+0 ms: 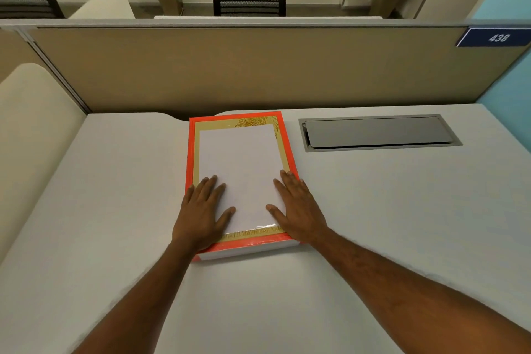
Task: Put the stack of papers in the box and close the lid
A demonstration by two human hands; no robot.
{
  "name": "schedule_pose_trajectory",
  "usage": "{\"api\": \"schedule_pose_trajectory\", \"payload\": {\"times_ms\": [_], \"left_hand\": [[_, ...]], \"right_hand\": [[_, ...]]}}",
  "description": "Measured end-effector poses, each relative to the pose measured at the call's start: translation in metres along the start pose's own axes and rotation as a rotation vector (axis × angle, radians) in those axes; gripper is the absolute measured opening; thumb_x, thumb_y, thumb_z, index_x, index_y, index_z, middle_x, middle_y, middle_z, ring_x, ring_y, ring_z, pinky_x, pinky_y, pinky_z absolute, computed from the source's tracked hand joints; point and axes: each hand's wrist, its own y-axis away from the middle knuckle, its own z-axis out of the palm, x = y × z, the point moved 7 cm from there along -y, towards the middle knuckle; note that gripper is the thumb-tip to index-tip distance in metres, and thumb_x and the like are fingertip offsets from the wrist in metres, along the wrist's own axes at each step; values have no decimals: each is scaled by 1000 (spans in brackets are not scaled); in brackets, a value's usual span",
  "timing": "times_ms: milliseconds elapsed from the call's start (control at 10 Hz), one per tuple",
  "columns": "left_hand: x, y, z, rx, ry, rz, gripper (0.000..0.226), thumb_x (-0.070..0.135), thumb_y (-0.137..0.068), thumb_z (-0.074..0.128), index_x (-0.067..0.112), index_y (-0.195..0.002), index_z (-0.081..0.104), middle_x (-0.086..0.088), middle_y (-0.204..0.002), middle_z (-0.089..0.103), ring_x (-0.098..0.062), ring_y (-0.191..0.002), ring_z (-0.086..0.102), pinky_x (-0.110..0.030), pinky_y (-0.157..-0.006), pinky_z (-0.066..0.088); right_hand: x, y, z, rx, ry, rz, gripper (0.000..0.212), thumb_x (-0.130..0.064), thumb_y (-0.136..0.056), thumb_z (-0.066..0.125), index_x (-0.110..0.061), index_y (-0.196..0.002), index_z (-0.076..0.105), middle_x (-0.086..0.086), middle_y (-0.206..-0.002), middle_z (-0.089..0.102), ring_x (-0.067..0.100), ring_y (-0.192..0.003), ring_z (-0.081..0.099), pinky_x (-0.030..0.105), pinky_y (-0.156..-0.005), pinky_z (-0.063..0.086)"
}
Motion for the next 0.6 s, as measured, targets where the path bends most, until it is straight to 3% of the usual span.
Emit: {"api": "schedule_pose_trajectory", "payload": {"times_ms": [200, 400, 500, 600], "left_hand": [[1, 1, -3, 5, 13, -30, 69, 61, -93, 30, 22, -149, 35, -2, -162, 25, -22, -150, 18, -45, -123, 13], [-1, 15, 19, -105, 12, -149, 70, 63, -93, 32, 20, -148, 36, -3, -161, 28, -23, -149, 22, -43, -121, 21], [74, 34, -45, 47, -55, -26, 78, 69, -90, 30, 21, -151, 30, -3, -162, 23, -23, -150, 20, -44, -121, 19], [83, 16, -39, 15, -79, 28, 92, 80, -83, 25, 22, -155, 19, -3, -164, 15, -25, -151, 14, -46, -122, 12]], "right_hand": [[-4, -1, -8, -17, -4, 5, 72, -59, -94, 30, -21, -154, 16, 3, -165, 5, 19, -153, 0, 37, -122, -3], [5, 25, 10, -172, -18, 31, 75, -57, -94, 34, -23, -155, 8, 5, -166, 5, 20, -153, 1, 36, -121, -4], [26, 74, -77, 30, 59, 59, 76, -58, -94, 33, -22, -155, 7, 6, -165, 3, 23, -153, 1, 39, -122, -3], [38, 61, -89, 17, 109, 32, 76, -61, -94, 31, -24, -155, 3, 6, -165, -1, 24, -153, -3, 43, -122, -3]]}}
